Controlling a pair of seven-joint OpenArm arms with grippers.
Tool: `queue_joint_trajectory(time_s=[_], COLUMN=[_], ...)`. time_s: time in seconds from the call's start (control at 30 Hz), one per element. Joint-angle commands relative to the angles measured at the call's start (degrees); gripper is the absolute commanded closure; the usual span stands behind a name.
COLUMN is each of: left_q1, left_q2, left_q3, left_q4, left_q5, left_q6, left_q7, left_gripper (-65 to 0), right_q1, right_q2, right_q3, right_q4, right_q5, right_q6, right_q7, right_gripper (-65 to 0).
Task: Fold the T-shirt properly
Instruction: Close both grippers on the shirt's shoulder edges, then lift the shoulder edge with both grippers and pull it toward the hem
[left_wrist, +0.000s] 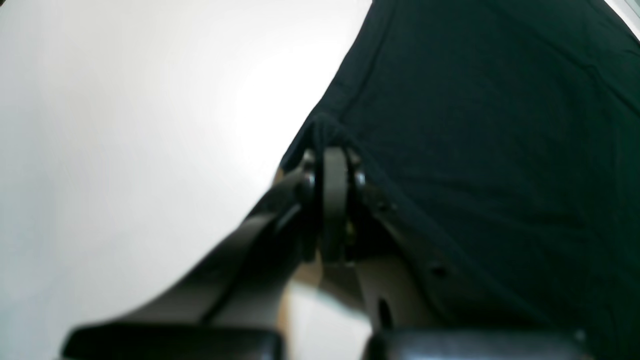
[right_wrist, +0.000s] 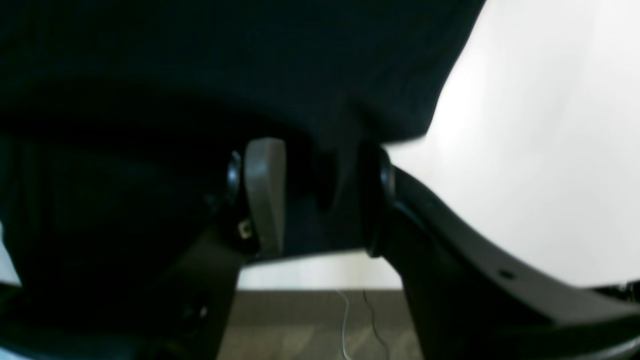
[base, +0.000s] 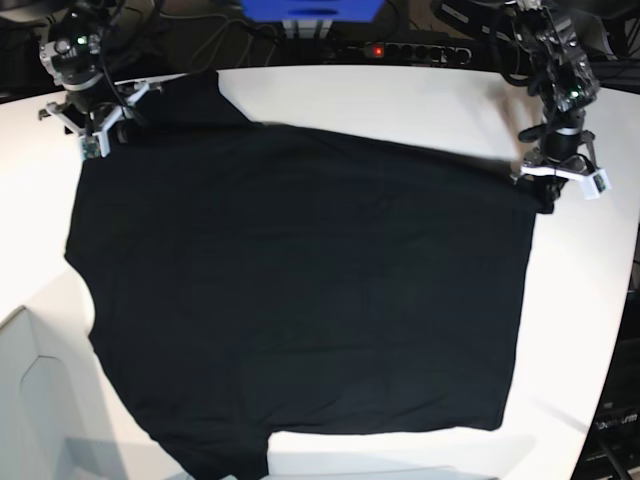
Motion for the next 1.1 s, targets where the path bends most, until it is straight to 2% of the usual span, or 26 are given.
queue_joint_trajectory(time_s=[0.0,0.5,0.57,0.7,0.97,1.07], left_q1=[0.0,0.0,0.0,0.0,-0.2,-0.7], left_q2=[-0.9,-0.9,-0.9,-0.9,-0.9,-0.9], left_q3=[-0.4,-0.4,-0.4,-0.4,-0.6,-2.7], left_q4=[1.0,1.0,1.0,1.0,1.7,1.8], left_q5=[-0.2,-0.2,-0.2,-0.2,-0.2,-0.6], left_q6=[-0.4,-0.4,-0.4,-0.4,-0.4,-0.4], left_q7=[-1.4,-1.4,-1.4,-1.4,-1.6,-1.4], left_gripper=[-0.1,-0.1,-0.1,-0.1,-0.1,-0.1], right_q1=[-0.1,2.0,2.1,3.0,6.2,8.9], right_q2=[0.5,1.6,2.5,3.1,5.8,6.0], right_q3=[0.3,0.2,-0.1,-0.1,-0.1,-0.2], right_q4=[0.7,-4.2,-4.5,-5.2,-2.2,-1.0], right_q5=[0.3,0.1,0.2,0.2,0.2,0.1], right_q6=[0.8,0.8,0.8,0.8,0.8,0.8], right_q7=[0.8,0.6,0.6,0.4,0.0,0.0], right_gripper=[-24.0,-23.2,-19.0,0.0,0.0,0.0])
